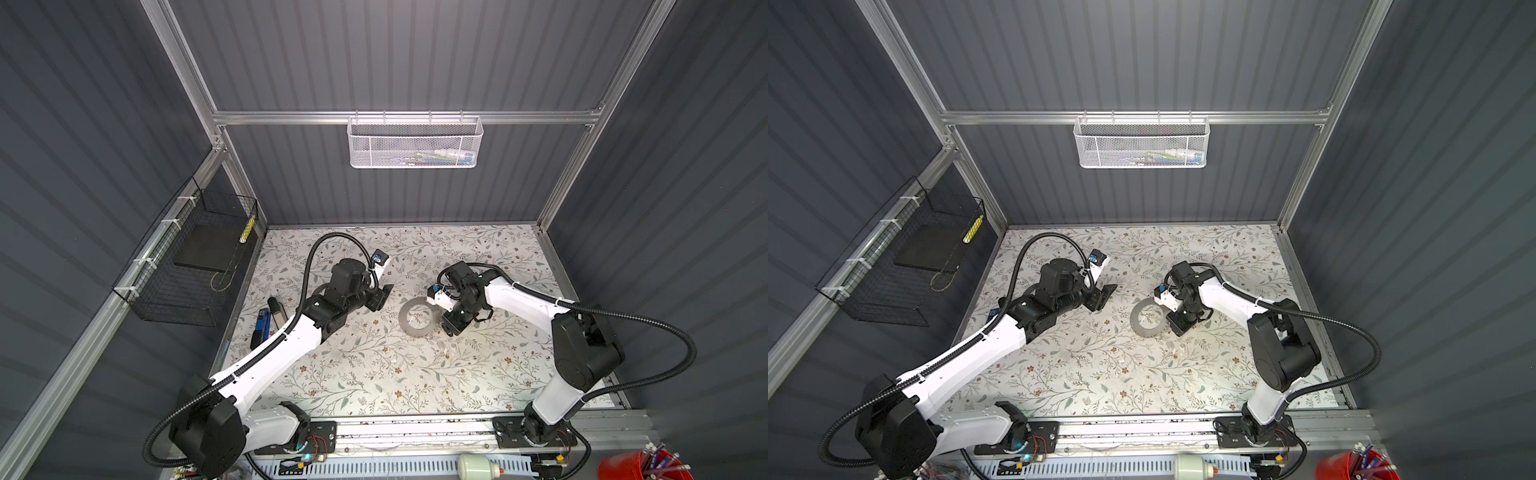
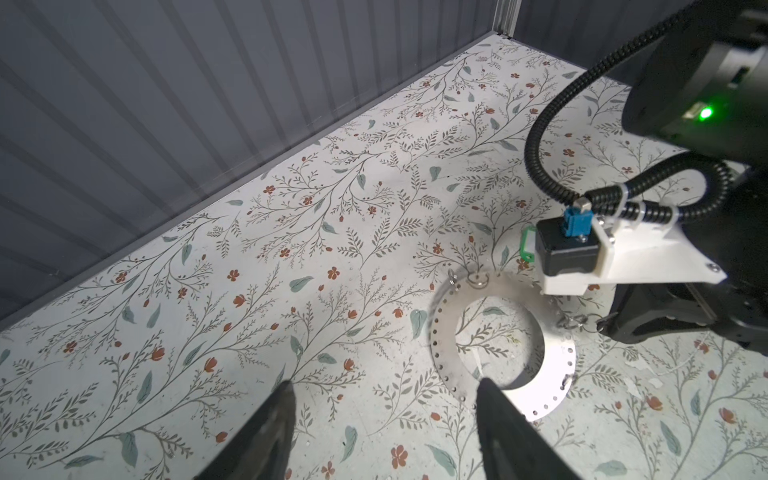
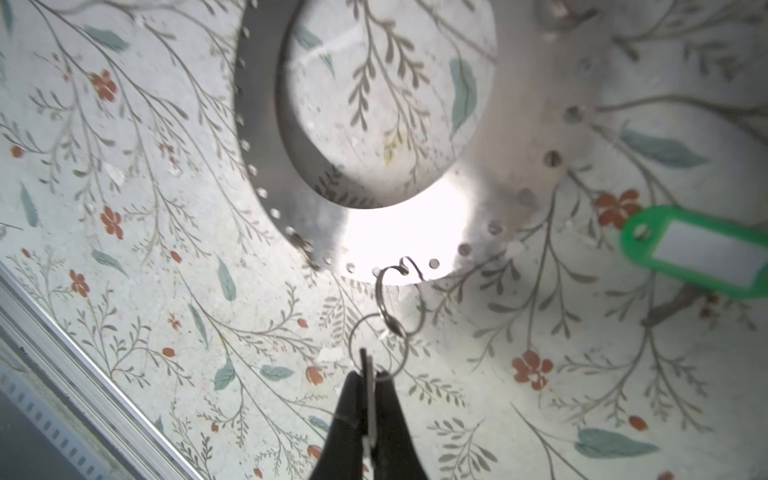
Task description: Put the keys on the keyring
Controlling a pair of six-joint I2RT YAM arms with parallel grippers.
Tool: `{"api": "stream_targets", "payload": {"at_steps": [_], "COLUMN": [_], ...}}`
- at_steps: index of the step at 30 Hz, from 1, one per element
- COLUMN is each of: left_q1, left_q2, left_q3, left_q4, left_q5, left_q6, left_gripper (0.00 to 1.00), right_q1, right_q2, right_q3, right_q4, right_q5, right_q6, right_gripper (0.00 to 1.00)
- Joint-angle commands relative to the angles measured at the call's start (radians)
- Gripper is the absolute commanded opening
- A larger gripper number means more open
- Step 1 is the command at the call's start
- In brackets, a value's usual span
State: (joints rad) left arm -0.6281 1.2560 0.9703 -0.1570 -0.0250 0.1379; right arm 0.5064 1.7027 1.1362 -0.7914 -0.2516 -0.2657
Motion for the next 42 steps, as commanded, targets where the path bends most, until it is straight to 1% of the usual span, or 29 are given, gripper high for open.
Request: {"api": "stream_targets", "payload": {"at_steps": [1, 5, 7, 9, 11, 13, 16, 21, 24, 26, 28, 29, 31, 34, 35, 36, 37, 38, 39, 41, 42], "left_q1": [0.003, 0.003, 0.002, 0.003, 0.002, 0.003, 0.003, 0.002, -0.001, -0.003, -0.010, -0.011, -0.014, -0.015, -0.015, -0.015, -0.015, -0.014, -0.014, -0.014, -0.013], "left_q2": [0.015, 0.019, 0.017, 0.017, 0.013, 0.012, 0.016, 0.028, 0.044, 0.066, 0.093, 0.107, 0.145, 0.193, 0.208, 0.231, 0.261, 0.290, 0.325, 0.383, 0.399], "left_q3": [0.039, 0.043, 0.041, 0.037, 0.029, 0.018, 0.018, 0.025, 0.023, 0.012, -0.006, -0.008, -0.007, -0.015, -0.014, -0.001, 0.031, 0.062, 0.098, 0.154, 0.159], "left_q4": [0.001, -0.001, -0.001, 0.000, 0.010, 0.022, 0.025, 0.021, 0.037, 0.078, 0.127, 0.143, 0.169, 0.244, 0.266, 0.275, 0.250, 0.216, 0.178, 0.124, 0.137], "left_q5": [0.041, 0.047, 0.054, 0.059, 0.073, 0.080, 0.092, 0.122, 0.150, 0.187, 0.181, 0.181, 0.175, 0.151, 0.141, 0.130, 0.127, 0.122, 0.104, 0.047, 0.032], "left_q6": [0.016, 0.015, 0.013, 0.007, 0.004, -0.001, -0.003, -0.008, -0.025, -0.034, -0.042, -0.045, -0.047, -0.073, -0.094, -0.113, -0.117, -0.115, -0.115, -0.123, -0.135], "left_gripper": [0.69, 0.69, 0.69, 0.70, 0.71, 0.72, 0.73, 0.74, 0.75, 0.77, 0.81, 0.82, 0.83, 0.83, 0.85, 0.88, 0.93, 0.97, 1.00, 1.00, 1.00], "right_q1": [0.001, 0.002, 0.002, 0.001, 0.002, 0.000, -0.009, -0.079, -0.148, -0.186, -0.197, -0.197, -0.197, -0.197, -0.198, -0.198, -0.198, -0.198, -0.196, -0.187, -0.183], "right_q2": [-0.018, -0.014, -0.014, -0.011, -0.020, -0.045, -0.111, -0.269, -0.398, -0.482, -0.538, -0.555, -0.575, -0.565, -0.541, -0.517, -0.485, -0.437, -0.404, -0.328, -0.298], "right_q3": [-0.019, -0.045, -0.060, -0.073, -0.089, -0.103, -0.118, -0.153, -0.206, -0.270, -0.340, -0.371, -0.409, -0.440, -0.435, -0.422, -0.409, -0.385, -0.364, -0.328, -0.313], "right_q4": [-0.066, -0.068, -0.066, -0.066, -0.060, -0.055, -0.041, -0.002, 0.117, 0.265, 0.422, 0.502, 0.598, 0.694, 0.706, 0.708, 0.704, 0.687, 0.671, 0.649, 0.642], "right_q5": [0.064, 0.081, 0.098, 0.114, 0.137, 0.157, 0.200, 0.289, 0.301, 0.288, 0.303, 0.306, 0.268, 0.159, 0.133, 0.103, 0.066, 0.001, -0.030, -0.029, -0.028], "right_q6": [-0.004, 0.003, 0.006, 0.006, 0.013, 0.018, 0.033, 0.067, 0.104, 0.154, 0.227, 0.273, 0.317, 0.298, 0.314, 0.333, 0.339, 0.334, 0.337, 0.395, 0.421], "right_gripper": [0.04, 0.06, 0.08, 0.15, 0.19, 0.27, 0.35, 0.50, 0.58, 0.62, 0.66, 0.66, 0.68, 0.71, 0.71, 0.74, 0.76, 0.80, 0.82, 0.83, 0.82]}}
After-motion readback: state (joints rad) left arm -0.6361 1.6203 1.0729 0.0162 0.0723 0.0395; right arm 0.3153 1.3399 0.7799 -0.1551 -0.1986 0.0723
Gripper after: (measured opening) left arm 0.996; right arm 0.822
